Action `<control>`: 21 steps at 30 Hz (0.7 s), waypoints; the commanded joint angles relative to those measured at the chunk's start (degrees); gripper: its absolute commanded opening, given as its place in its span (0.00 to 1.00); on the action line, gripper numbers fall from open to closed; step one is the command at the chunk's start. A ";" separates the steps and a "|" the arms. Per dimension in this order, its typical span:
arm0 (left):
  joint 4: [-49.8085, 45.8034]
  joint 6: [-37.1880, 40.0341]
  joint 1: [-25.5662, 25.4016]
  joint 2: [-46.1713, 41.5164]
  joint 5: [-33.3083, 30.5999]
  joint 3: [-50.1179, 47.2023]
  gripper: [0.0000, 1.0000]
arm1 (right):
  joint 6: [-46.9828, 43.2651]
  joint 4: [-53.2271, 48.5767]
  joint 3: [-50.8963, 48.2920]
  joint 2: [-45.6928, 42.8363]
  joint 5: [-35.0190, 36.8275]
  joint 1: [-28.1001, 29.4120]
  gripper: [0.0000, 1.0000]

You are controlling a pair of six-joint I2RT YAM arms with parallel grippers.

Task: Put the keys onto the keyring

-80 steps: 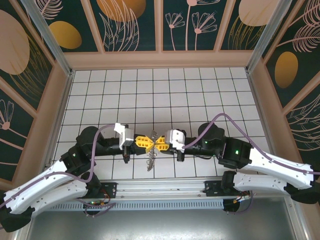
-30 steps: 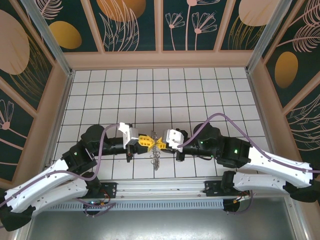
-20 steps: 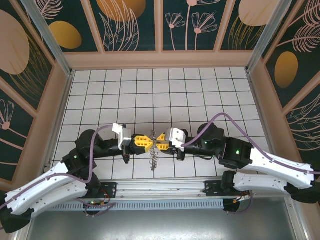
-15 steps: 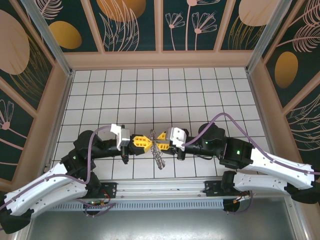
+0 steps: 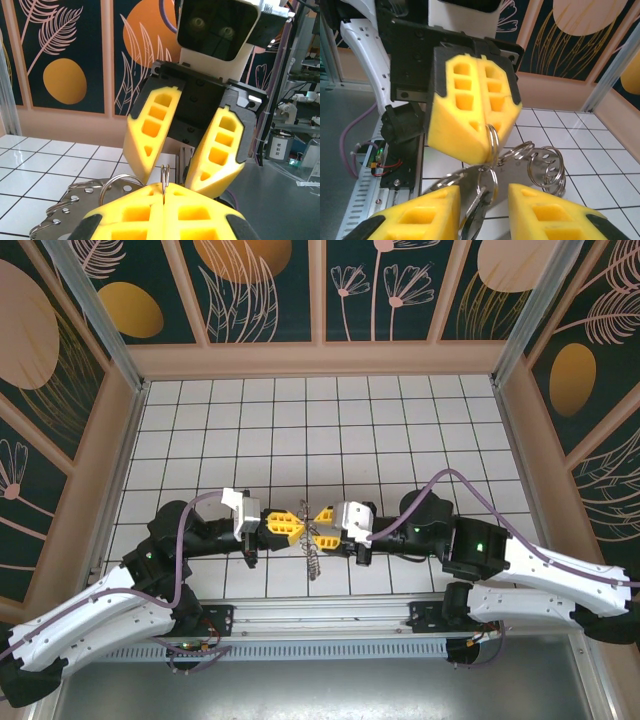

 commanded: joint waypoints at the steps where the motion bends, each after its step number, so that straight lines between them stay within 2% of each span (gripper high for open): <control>1: 1.81 0.69 -0.41 -0.05 0.36 1.61 0.00 | -1.74 2.31 1.83 -0.90 -1.48 0.68 0.30; 9: 1.40 0.82 -0.38 0.40 1.19 2.22 0.00 | -2.54 3.98 1.56 0.83 -0.58 0.61 0.29; 14: 1.40 0.82 -0.38 0.43 1.70 2.13 0.00 | -2.29 4.44 1.45 1.27 0.48 0.62 0.25; 16: 1.49 0.76 -0.40 0.41 1.91 2.13 0.00 | -2.23 4.59 1.46 1.34 0.39 0.66 0.19; 19: 1.23 0.85 -0.43 0.56 1.80 1.96 0.00 | -2.32 4.45 1.61 1.52 1.29 0.68 0.03; 21: 1.01 0.83 -0.36 0.77 1.93 1.92 0.00 | -2.41 4.27 1.62 1.51 1.82 0.64 0.00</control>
